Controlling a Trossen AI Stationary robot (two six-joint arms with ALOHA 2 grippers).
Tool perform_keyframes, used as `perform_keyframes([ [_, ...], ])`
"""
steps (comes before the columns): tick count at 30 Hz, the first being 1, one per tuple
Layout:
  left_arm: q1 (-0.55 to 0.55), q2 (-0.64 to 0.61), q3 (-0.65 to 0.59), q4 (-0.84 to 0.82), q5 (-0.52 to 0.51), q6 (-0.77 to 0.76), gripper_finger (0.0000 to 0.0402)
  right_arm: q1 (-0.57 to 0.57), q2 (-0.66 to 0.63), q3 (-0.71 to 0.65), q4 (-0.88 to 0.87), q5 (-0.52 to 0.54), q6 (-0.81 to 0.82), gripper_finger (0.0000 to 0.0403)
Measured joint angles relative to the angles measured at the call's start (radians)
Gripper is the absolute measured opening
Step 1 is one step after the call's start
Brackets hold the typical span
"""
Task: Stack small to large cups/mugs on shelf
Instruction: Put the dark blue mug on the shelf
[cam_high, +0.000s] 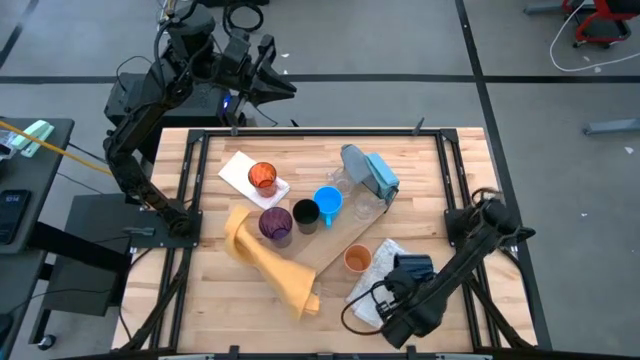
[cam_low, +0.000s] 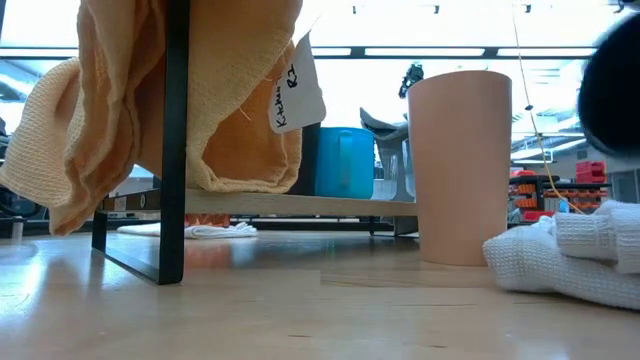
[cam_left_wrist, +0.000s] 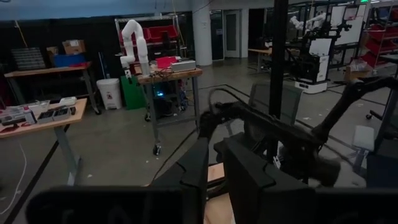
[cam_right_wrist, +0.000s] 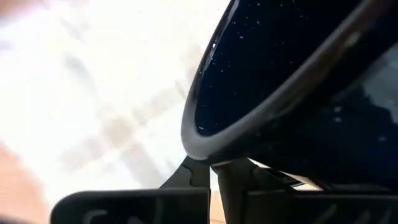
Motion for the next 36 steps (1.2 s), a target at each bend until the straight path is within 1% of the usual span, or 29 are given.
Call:
perform_keyframes([
  [5,0.000,0.000,0.000,0.000,0.000,0.008,0.0060,0.040,-0.148,0.018,0.013,0.267,0.069,0.0011],
  [9,0.000,0.000,0.000,0.000,0.000,0.011,0.0063,0.089,-0.237,0.027,-0.026,0.433,0.125,0.0011],
  [10,0.000,0.000,0.000,0.000,0.000,0.011,0.0063,0.100,-0.253,0.027,-0.023,0.489,0.127,0.0011],
  [12,0.000,0.000,0.000,0.000,0.000,0.011,0.0061,0.123,-0.279,0.027,-0.019,0.617,0.135,0.0010],
  [15,0.000,0.000,-0.001,0.000,0.000,0.011,0.0058,0.141,-0.299,0.028,0.026,0.869,0.139,0.0010],
  [16,0.000,0.000,-0.001,0.000,0.000,0.011,0.0057,0.141,-0.301,0.028,0.046,0.937,0.139,0.0010],
  [20,0.000,0.000,-0.001,0.000,0.000,0.010,0.0060,0.137,-0.295,0.028,0.149,1.137,0.138,0.0010],
  [25,0.000,0.000,-0.001,0.000,0.000,0.008,0.0064,0.122,-0.287,0.016,0.280,1.254,0.181,0.0010],
  [29,0.000,0.000,-0.001,0.000,0.000,0.008,0.0059,0.099,-0.287,0.015,0.352,1.279,0.199,0.0010],
  [32,0.000,0.000,-0.001,0.000,0.000,0.008,0.0058,0.070,-0.287,0.014,0.401,1.264,0.157,0.0010],
  [34,0.000,0.000,-0.001,0.000,0.000,0.008,0.0059,0.042,-0.287,0.014,0.428,1.213,0.104,0.0010],
  [36,0.000,0.000,-0.001,0.000,0.000,0.007,0.0063,0.006,-0.287,0.014,0.461,1.138,0.035,0.0010],
])
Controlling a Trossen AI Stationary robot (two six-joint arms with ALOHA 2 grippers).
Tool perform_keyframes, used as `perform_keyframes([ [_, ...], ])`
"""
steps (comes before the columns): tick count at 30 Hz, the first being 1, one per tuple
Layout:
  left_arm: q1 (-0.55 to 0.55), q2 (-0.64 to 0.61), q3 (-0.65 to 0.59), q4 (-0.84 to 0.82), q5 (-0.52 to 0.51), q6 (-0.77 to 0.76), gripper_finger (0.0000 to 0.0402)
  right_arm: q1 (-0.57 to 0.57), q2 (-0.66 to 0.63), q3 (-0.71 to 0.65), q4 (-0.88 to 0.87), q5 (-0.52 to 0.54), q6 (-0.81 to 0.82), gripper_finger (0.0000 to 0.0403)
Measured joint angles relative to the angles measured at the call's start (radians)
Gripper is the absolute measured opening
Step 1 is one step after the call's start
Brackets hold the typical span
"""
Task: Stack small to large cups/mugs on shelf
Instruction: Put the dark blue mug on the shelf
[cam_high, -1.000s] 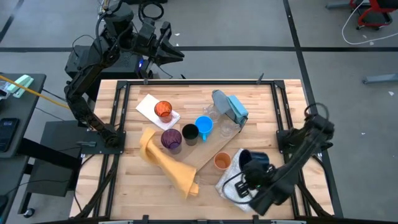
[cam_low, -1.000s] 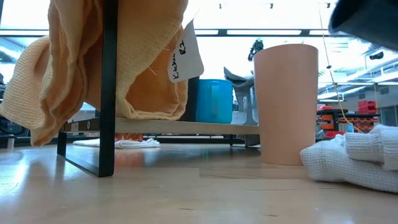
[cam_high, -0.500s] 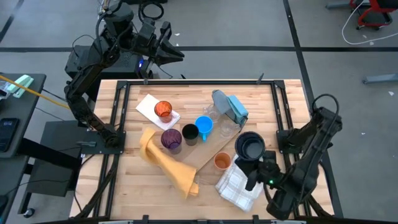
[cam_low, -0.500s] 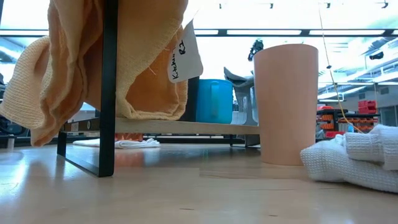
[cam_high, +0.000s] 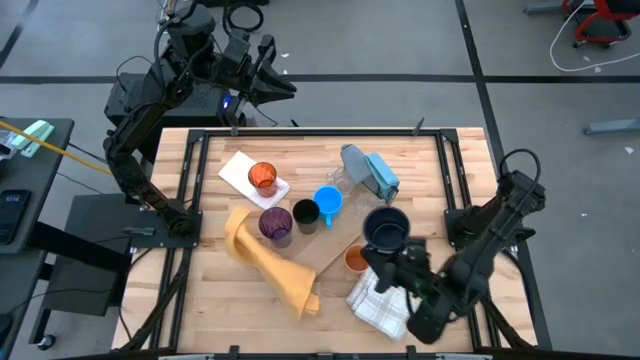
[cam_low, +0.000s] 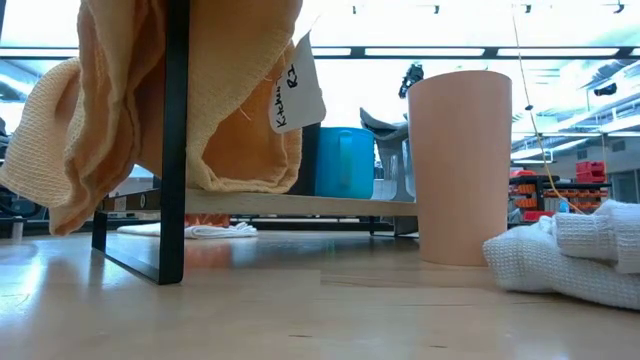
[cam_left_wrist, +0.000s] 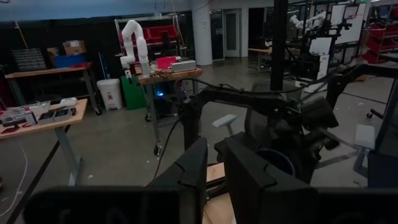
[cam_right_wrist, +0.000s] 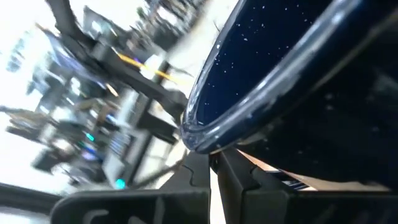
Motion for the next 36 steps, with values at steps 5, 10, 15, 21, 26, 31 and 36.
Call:
perform_keyframes([
  [5,0.000,0.000,0.000,-0.007,0.000,0.000,0.0070,-0.115,0.019,0.000,0.113,-0.177,-0.237,0.0010],
  [10,0.000,0.000,0.000,-0.007,0.000,0.000,0.0069,-0.191,0.064,-0.001,0.207,-0.226,-0.357,0.0010],
  [15,0.000,0.000,0.000,-0.009,0.000,-0.005,0.0067,-0.208,0.110,-0.001,0.297,-0.236,-0.379,0.0010],
  [21,0.000,0.000,0.000,-0.010,0.000,-0.007,0.0074,-0.216,0.170,-0.001,0.390,-0.263,-0.413,0.0010],
  [26,0.000,0.000,0.000,-0.011,0.000,-0.007,0.0073,-0.222,0.209,-0.001,0.431,-0.289,-0.403,0.0010],
  [31,0.000,0.000,0.000,-0.012,0.000,-0.007,0.0072,-0.229,0.250,-0.001,0.494,-0.312,-0.405,0.0010],
  [36,0.000,0.000,0.000,-0.014,0.000,-0.007,0.0077,-0.242,0.252,-0.001,0.498,-0.312,-0.406,0.0010],
])
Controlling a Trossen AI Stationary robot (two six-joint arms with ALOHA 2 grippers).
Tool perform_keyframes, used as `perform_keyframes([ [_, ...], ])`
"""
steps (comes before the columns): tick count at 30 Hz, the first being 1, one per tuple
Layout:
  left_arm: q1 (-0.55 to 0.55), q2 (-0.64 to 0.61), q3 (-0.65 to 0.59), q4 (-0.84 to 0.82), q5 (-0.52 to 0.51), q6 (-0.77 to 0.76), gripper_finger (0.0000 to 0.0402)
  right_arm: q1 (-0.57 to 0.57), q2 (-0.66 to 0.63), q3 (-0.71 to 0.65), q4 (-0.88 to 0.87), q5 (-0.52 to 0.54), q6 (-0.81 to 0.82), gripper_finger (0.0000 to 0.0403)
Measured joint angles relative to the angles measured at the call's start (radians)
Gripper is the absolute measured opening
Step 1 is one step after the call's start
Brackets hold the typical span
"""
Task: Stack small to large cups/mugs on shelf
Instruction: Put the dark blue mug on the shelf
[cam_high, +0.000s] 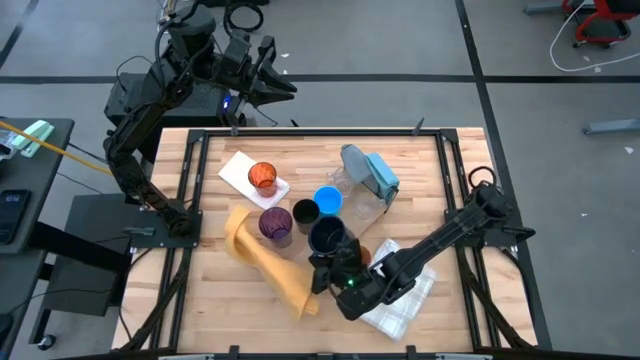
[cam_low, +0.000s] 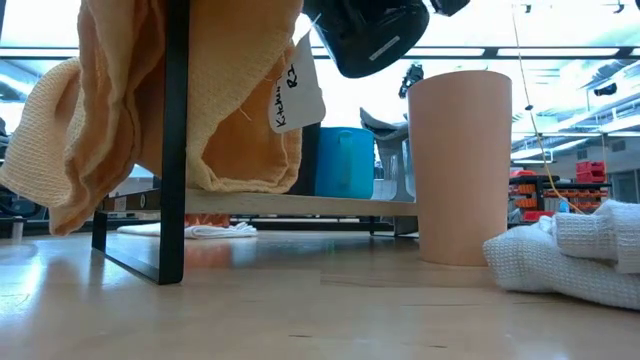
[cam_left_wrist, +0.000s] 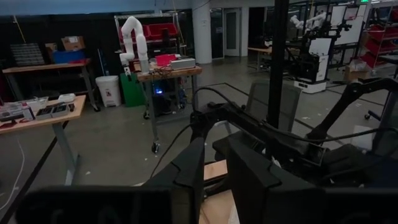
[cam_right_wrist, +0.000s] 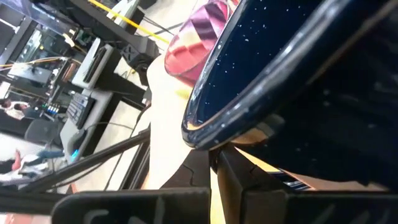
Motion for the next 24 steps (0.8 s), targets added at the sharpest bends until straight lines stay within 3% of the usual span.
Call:
perform_keyframes([
  [10,0.000,0.000,0.000,-0.001,0.000,0.000,0.0071,-0.012,-0.021,0.000,-0.072,0.030,-0.025,0.0010],
  [24,0.001,0.000,0.000,-0.011,0.000,0.010,0.0071,0.059,-0.047,0.001,-0.501,0.079,0.396,0.0010],
])
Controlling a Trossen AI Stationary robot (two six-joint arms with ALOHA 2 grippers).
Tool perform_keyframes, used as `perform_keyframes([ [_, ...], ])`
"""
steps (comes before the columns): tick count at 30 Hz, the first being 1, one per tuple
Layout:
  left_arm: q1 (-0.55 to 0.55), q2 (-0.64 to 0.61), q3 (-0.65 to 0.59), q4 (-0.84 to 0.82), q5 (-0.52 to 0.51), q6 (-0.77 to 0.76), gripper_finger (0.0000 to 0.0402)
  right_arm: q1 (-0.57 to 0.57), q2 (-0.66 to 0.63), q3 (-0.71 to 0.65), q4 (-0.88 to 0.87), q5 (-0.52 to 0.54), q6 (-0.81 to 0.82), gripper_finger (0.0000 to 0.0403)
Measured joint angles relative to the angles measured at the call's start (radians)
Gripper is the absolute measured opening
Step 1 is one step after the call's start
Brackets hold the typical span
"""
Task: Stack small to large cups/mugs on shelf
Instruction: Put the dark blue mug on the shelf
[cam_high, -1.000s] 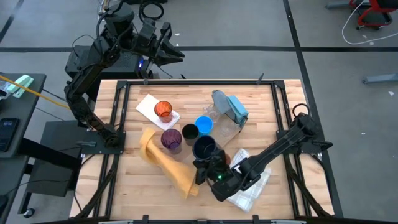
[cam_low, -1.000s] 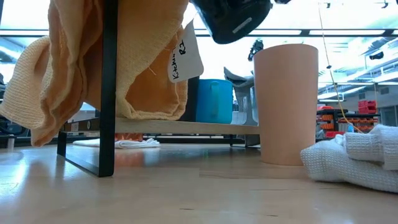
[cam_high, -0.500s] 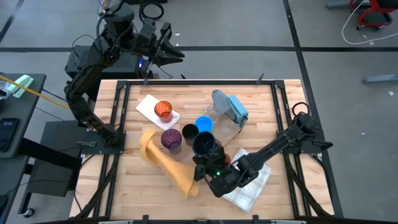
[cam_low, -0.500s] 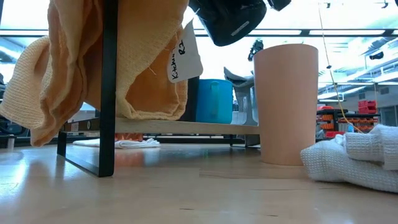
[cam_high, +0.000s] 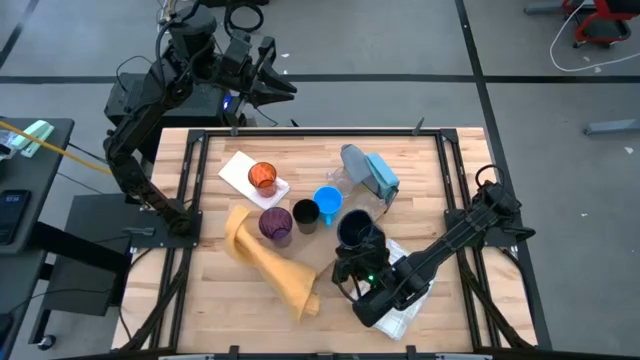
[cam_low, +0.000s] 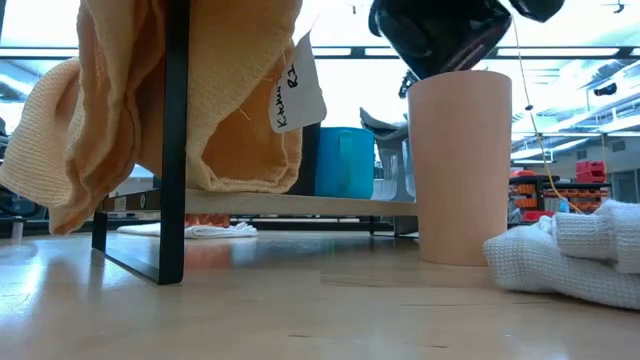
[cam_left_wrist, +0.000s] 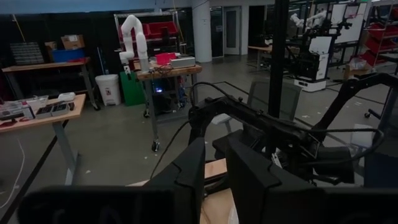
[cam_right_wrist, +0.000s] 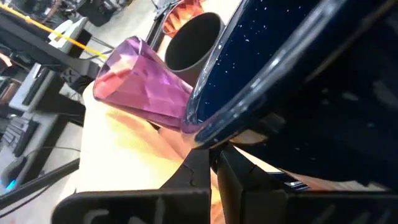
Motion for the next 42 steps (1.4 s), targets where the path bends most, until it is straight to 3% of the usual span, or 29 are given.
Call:
perform_keyframes([
  [8,0.000,0.000,0.000,-0.013,0.000,0.016,0.0071,0.003,-0.002,0.000,-0.184,-0.004,0.165,0.0010],
  [12,0.000,0.000,0.000,-0.013,0.000,0.016,0.0075,0.003,-0.003,0.000,-0.160,0.007,0.174,0.0010],
  [20,0.000,0.000,0.000,-0.013,0.000,0.017,0.0069,-0.048,-0.003,0.000,0.055,0.028,-0.039,0.0009],
  [26,0.000,0.000,0.000,-0.014,0.000,0.021,0.0075,-0.092,-0.003,0.000,0.176,-0.079,-0.200,0.0009],
  [31,0.000,0.000,0.000,-0.023,0.000,0.023,0.0073,-0.113,-0.003,0.000,0.196,-0.077,-0.237,0.0009],
  [42,0.000,0.000,0.000,-0.055,0.012,0.050,0.0076,-0.054,0.021,-0.038,0.210,0.311,-0.157,0.0009],
])
